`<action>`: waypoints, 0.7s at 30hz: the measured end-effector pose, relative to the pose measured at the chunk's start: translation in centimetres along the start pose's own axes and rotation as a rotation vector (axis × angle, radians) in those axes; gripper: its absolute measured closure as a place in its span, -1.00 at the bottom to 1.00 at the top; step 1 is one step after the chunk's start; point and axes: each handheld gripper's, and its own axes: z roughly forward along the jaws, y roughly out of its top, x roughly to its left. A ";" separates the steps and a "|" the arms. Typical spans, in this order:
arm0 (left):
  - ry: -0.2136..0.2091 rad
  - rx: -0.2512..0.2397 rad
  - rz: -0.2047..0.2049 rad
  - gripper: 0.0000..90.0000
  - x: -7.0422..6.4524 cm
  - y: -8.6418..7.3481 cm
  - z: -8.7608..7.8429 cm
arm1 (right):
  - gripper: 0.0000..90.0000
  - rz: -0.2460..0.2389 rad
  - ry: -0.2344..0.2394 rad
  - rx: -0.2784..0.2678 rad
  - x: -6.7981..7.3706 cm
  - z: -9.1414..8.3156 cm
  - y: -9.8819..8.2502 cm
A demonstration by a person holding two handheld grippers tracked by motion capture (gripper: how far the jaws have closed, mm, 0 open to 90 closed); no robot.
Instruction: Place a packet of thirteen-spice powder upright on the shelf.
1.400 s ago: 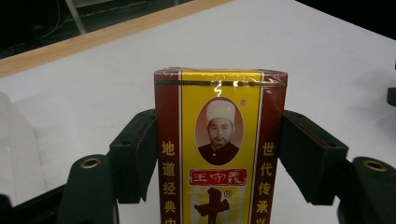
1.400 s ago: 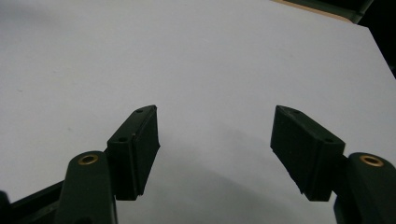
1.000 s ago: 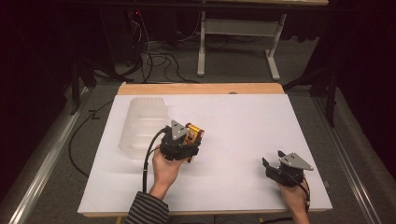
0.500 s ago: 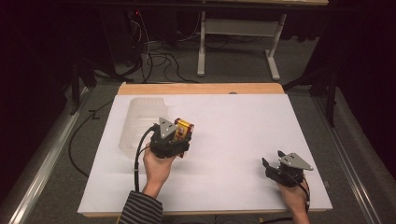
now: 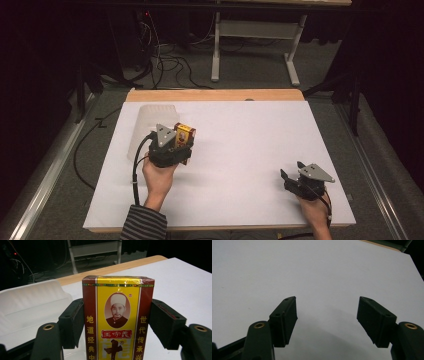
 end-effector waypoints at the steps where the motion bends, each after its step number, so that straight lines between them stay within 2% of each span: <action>1: 0.004 -0.002 -0.001 -0.27 0.1 0.0 0.0 | -0.27 0.001 0.000 0.000 0.0 0.0 0.0; 21: 0.073 0.006 -0.022 -0.27 2.3 -0.7 -0.5 | -0.27 -0.004 -0.004 -0.002 0.0 0.0 0.0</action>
